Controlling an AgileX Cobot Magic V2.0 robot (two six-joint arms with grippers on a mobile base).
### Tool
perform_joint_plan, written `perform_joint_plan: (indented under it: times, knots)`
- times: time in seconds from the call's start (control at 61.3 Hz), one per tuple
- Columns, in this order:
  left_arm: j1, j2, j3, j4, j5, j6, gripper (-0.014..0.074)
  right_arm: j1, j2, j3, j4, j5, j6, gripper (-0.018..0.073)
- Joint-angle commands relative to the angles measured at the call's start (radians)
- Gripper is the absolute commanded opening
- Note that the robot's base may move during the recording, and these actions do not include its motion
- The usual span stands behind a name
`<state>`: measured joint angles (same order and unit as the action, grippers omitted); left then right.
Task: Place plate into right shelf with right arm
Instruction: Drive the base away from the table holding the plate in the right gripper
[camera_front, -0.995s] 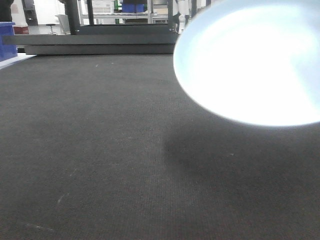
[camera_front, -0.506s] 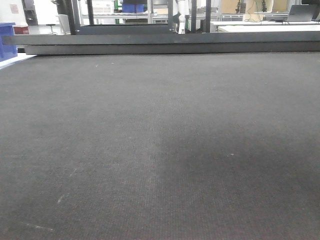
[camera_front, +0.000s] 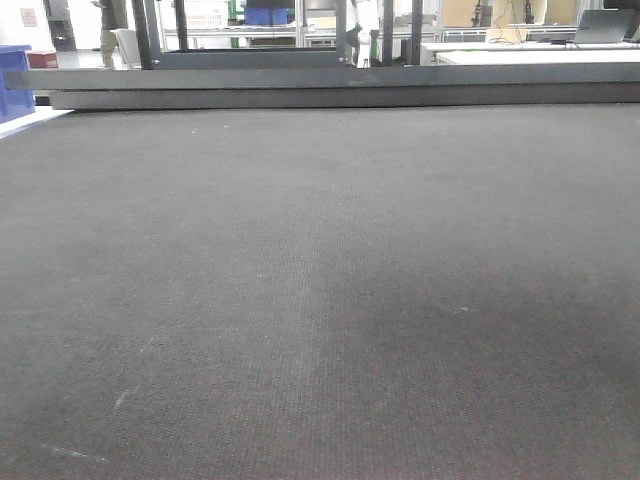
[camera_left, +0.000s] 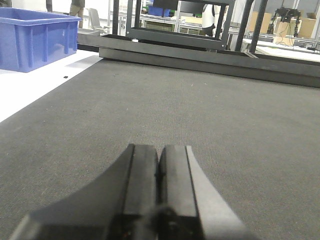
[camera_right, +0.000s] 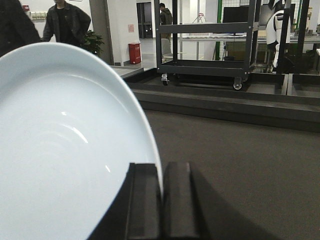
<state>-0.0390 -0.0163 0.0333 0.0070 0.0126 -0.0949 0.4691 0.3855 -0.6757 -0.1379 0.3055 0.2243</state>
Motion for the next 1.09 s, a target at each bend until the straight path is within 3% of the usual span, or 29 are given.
perform_joint_plan:
  times: [0.0,1.077]
  knots:
    - [-0.001,-0.011,0.007,0.0,-0.089,-0.006,-0.0047,0.002,0.006,-0.032,-0.013,-0.107,-0.006,0.0055]
    - [-0.001,-0.011,0.007,0.0,-0.089,-0.006,-0.0047,0.002,0.006,-0.032,-0.013,-0.107,-0.006,0.0055]
